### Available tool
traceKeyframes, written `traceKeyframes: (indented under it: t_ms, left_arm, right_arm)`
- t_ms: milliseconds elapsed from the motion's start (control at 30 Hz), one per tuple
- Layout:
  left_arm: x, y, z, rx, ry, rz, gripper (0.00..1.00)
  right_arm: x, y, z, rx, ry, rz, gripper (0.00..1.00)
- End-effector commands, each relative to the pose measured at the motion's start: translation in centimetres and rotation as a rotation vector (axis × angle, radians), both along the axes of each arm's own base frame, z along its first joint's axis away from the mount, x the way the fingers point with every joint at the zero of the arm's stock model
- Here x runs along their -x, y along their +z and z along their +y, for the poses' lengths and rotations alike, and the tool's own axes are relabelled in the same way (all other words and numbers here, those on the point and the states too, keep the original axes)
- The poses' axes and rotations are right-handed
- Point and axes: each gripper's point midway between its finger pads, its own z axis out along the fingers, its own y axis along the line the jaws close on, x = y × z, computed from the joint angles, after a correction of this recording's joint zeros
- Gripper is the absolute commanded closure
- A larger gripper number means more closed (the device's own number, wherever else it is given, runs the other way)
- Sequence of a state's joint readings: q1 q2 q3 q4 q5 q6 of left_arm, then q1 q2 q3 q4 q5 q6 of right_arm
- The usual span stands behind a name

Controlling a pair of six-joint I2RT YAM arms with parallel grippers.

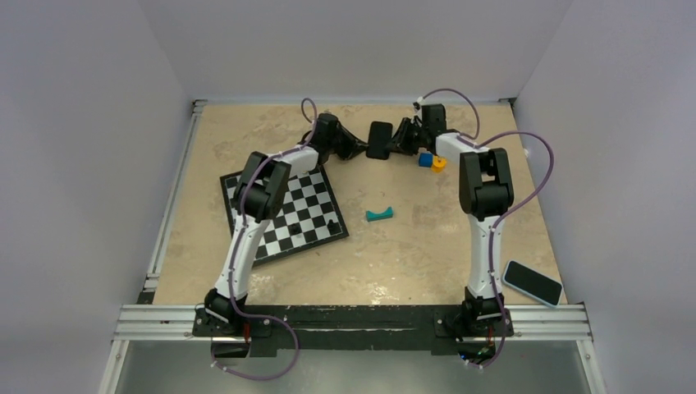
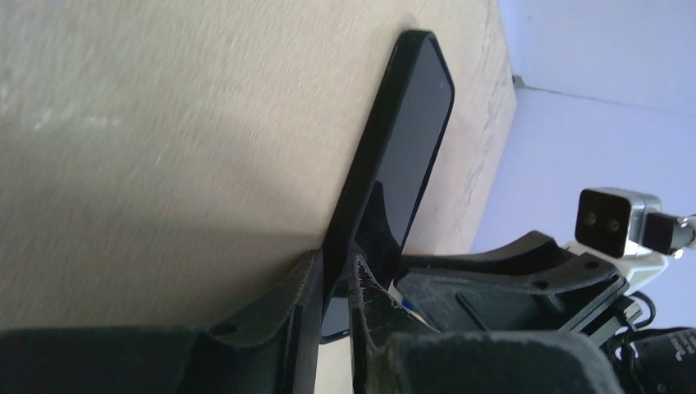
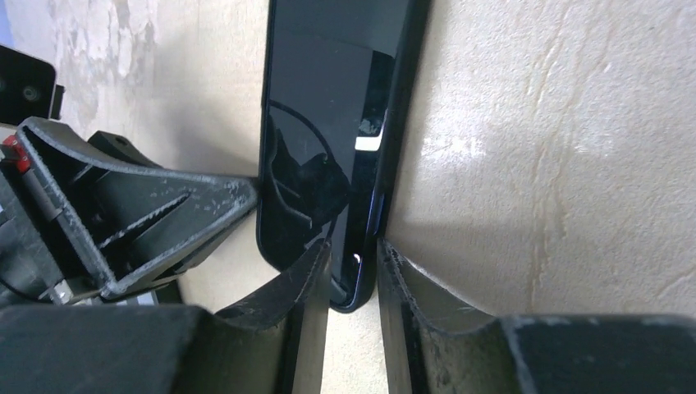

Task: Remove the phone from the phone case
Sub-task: Move the phone to the center of the board.

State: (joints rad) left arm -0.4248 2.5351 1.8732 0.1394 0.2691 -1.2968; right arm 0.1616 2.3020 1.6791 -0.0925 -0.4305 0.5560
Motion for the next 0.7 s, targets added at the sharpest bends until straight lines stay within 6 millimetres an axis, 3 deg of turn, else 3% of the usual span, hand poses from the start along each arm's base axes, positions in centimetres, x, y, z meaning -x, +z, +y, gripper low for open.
traceKeyframes:
  t_ms: [0,200,233,267,333,400,500,667]
  left_arm:
    - [3.3,3.8,-1.1,0.003,-0.102,-0.038,0.79]
    - [9.2,3.9,-1.2,-0.061,-0.145,0.005,0.83]
    - [10.0,4.6,-1.1,-0.061,-0.151,-0.001,0.83]
    - [11.0,4.6,-0.8,-0.07,-0.155,0.007,0.83]
    - [12.4,4.9,-0.1,-0.08,-0.163,0.015,0.81]
    - [13.3,5.3,1.0,-0.12,-0.174,0.026,0.75]
    - [14.6,6.8,2.5,-0.211,-0.221,0.029,0.56]
    - [16.1,11.7,4.8,-0.282,-0.26,-0.04,0.36]
  right_arm:
    - [1.4,2.1,2.2,0.003,0.134,-0.057,0.69]
    - [6.9,1.6,1.7,0.015,0.1,0.018,0.67]
    - [7.6,1.9,1.4,0.026,0.089,0.012,0.66]
    - [8.2,2.5,1.0,0.045,0.08,-0.001,0.64]
    - [9.2,2.5,-0.2,0.103,0.059,-0.003,0.51]
    - [10.0,2.6,-1.0,0.145,0.061,-0.018,0.34]
    - [10.8,2.0,-1.7,0.201,0.094,-0.042,0.15]
    - [10.2,1.2,-2.3,0.297,0.104,-0.054,0.09]
